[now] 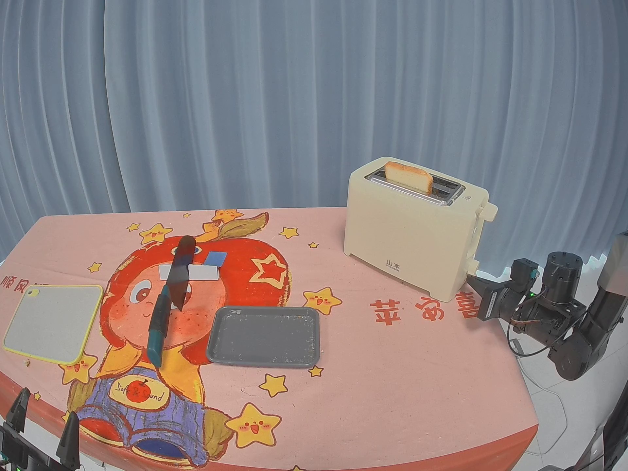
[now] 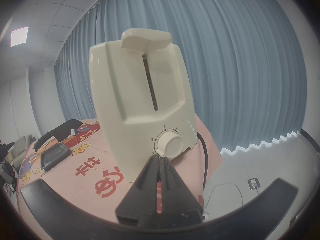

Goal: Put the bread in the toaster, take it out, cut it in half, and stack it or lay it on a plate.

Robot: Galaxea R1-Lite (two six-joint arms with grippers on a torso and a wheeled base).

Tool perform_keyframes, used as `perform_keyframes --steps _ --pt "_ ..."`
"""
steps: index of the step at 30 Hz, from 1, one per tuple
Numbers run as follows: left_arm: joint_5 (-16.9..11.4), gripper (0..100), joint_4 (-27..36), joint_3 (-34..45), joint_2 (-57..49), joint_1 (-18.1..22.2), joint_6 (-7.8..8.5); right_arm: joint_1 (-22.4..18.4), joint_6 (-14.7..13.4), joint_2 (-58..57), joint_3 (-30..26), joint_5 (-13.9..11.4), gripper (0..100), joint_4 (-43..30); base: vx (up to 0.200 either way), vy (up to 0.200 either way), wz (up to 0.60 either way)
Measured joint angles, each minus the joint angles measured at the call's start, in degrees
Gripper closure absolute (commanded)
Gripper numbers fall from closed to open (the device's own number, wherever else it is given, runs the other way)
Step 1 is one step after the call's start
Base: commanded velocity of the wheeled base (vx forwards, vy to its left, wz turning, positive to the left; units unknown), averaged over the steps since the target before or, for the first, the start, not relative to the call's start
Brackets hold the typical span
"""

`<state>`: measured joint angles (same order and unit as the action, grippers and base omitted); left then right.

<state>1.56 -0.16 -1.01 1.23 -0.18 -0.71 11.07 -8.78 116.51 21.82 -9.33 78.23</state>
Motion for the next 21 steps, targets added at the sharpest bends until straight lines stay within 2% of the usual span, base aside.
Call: perform_keyframes --steps 9,21 --pt "0.0 0 0.0 0.0 0.0 0.0 0.02 0.12 0.0 -0.66 -0.22 0.3 100 0.16 0.0 0.0 0.0" --pt "-0.01 0 0.0 0.0 0.0 0.0 -0.02 3.21 0.0 -5.03 -2.43 0.77 100 -0.13 0.0 0.0 0.0"
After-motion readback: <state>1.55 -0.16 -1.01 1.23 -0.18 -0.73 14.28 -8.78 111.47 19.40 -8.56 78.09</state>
